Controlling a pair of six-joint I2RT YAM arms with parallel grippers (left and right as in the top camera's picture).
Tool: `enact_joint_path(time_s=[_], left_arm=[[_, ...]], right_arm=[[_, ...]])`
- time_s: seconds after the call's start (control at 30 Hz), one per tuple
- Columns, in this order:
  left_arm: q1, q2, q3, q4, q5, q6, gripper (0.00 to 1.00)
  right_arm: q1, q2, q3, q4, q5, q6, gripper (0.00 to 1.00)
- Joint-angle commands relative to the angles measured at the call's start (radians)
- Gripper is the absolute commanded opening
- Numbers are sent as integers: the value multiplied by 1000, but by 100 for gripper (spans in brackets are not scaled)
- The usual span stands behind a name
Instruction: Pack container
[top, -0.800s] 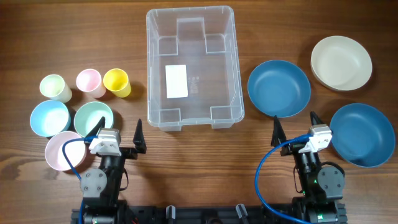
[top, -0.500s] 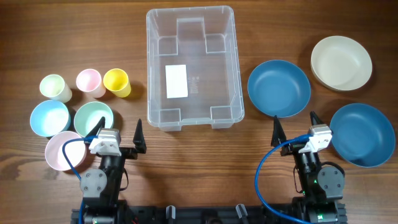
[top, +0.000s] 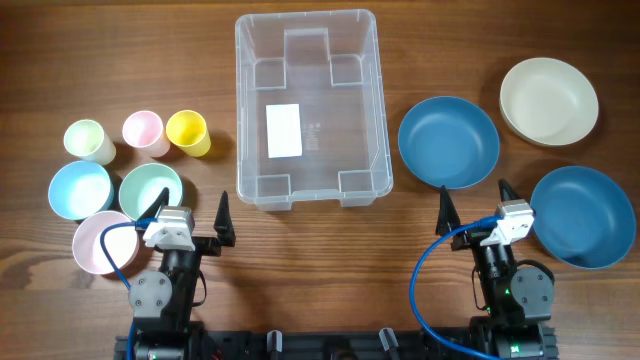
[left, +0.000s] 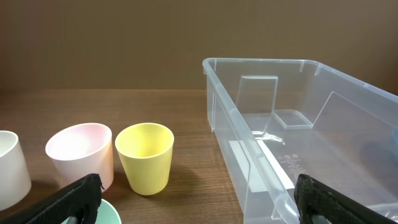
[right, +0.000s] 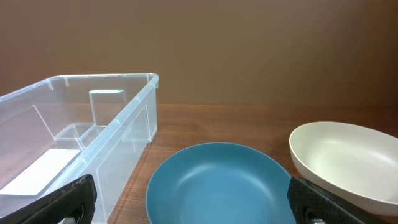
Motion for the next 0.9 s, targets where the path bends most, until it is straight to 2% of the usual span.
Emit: enact_joint_path(time_s=[0.0, 0.73, 0.83, 0.87], left_arm=[[-5, -6, -6, -2, 19, -6, 100], [-5, -6, -6, -2, 19, -6, 100], [-5, -6, -6, 0, 19, -6, 100], [-5, -6, -6, 3, 19, -30, 100]], right_arm=[[2, 2, -1, 3, 20, -8, 100], [2, 2, -1, 8, 13, -6, 100], [2, 2, -1, 17, -6, 60, 100], [2, 2, -1, 15, -20, 146, 100]])
